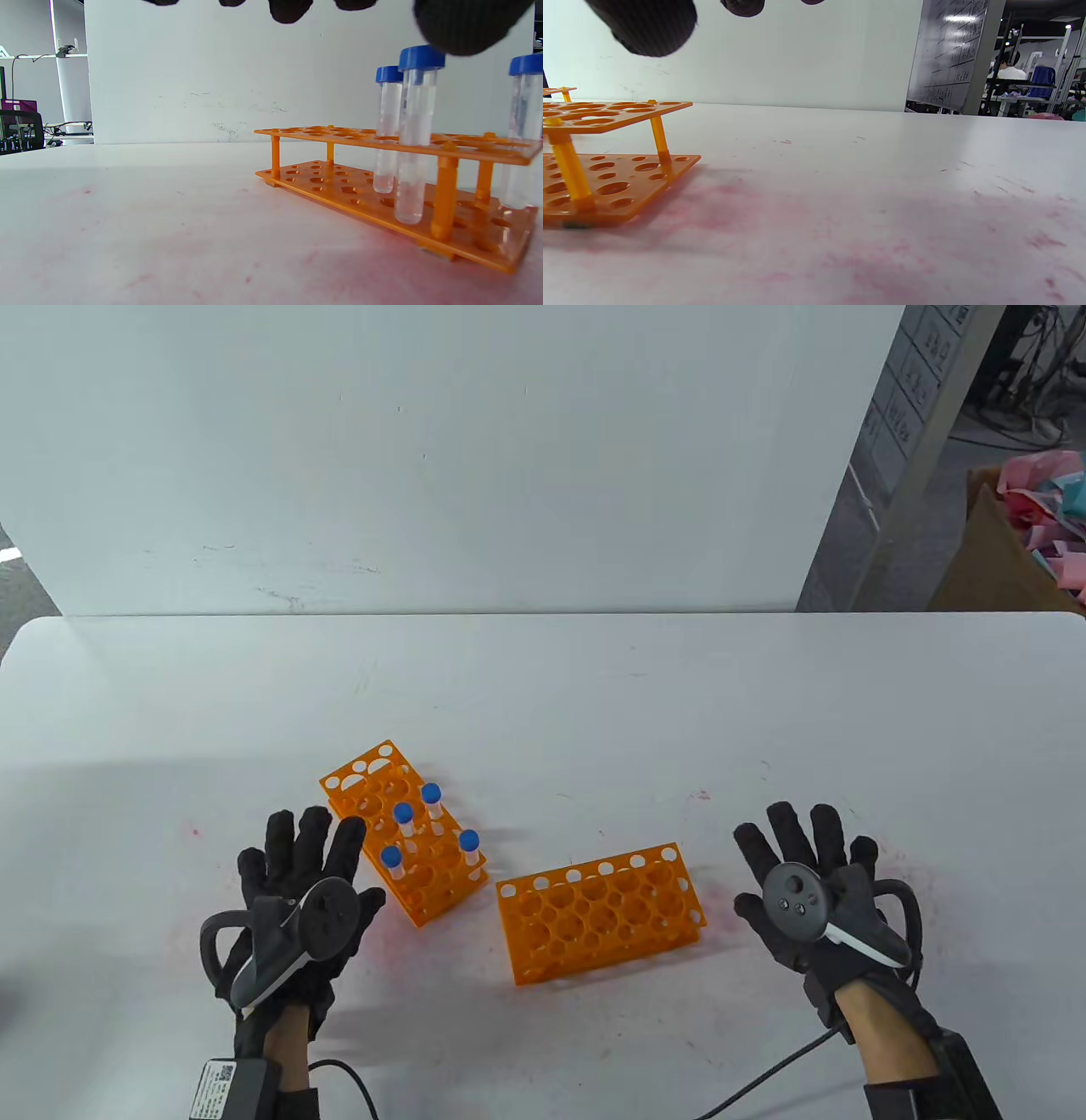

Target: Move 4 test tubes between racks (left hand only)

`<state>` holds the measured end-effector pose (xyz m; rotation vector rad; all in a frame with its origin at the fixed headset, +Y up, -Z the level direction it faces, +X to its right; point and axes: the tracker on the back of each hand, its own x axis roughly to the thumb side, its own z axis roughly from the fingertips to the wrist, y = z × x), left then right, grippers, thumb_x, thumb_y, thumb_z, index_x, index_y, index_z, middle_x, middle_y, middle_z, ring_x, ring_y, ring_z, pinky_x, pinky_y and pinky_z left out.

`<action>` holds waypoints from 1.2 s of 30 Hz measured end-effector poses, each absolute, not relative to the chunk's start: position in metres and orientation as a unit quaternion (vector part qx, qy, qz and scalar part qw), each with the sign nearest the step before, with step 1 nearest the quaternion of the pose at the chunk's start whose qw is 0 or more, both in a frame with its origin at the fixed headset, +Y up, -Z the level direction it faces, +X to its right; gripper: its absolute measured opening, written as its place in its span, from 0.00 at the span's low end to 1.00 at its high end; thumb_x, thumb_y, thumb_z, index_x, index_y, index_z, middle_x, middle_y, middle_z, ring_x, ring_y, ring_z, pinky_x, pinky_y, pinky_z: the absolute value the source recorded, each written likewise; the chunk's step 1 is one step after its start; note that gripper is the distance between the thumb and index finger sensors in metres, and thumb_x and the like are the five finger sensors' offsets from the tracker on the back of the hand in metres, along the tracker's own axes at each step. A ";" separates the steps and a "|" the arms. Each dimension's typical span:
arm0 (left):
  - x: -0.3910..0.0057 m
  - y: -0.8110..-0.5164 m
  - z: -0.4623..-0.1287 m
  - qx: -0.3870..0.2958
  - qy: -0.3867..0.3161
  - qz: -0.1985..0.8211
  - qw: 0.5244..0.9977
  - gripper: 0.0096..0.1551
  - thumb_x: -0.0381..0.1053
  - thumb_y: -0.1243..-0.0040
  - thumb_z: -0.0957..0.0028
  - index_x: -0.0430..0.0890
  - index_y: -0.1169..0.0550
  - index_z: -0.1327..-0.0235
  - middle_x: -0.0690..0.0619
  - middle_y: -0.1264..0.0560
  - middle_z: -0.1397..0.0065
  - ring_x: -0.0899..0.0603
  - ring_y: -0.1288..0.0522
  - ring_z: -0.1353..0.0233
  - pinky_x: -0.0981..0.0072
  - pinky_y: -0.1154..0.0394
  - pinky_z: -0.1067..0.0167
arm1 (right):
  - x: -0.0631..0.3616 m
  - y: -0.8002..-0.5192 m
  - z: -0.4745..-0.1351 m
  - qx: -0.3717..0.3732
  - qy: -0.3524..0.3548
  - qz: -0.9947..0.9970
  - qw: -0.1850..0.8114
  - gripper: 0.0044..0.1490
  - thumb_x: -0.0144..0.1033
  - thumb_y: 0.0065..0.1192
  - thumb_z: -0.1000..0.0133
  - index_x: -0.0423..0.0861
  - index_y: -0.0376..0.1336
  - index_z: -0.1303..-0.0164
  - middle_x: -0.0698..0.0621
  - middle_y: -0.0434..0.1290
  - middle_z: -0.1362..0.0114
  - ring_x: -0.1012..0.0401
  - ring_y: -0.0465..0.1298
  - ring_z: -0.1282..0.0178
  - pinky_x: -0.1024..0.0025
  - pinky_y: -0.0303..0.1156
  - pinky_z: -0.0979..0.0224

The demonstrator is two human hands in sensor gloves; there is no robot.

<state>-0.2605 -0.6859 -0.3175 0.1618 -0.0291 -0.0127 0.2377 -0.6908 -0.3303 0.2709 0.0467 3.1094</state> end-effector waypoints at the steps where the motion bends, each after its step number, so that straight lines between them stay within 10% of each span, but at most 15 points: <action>1: -0.260 -0.686 -0.318 0.082 -0.015 -0.008 0.997 0.49 0.71 0.48 0.50 0.63 0.52 0.18 0.49 0.53 0.09 0.31 0.56 0.12 0.26 0.47 0.24 | 0.237 -0.691 -0.330 0.087 0.014 0.996 0.008 0.46 0.60 0.47 0.41 0.59 0.35 0.18 0.46 0.31 0.11 0.35 0.30 0.19 0.21 0.35 0.28; 36: -0.228 -0.681 -0.320 0.160 -0.036 0.041 0.986 0.35 0.61 0.39 0.50 0.60 0.37 0.30 0.54 0.31 0.21 0.39 0.31 0.21 0.36 0.33 0.28 | 0.223 -0.690 -0.325 0.117 0.015 0.993 -0.007 0.47 0.59 0.46 0.41 0.56 0.33 0.19 0.45 0.36 0.11 0.34 0.33 0.19 0.22 0.36 0.28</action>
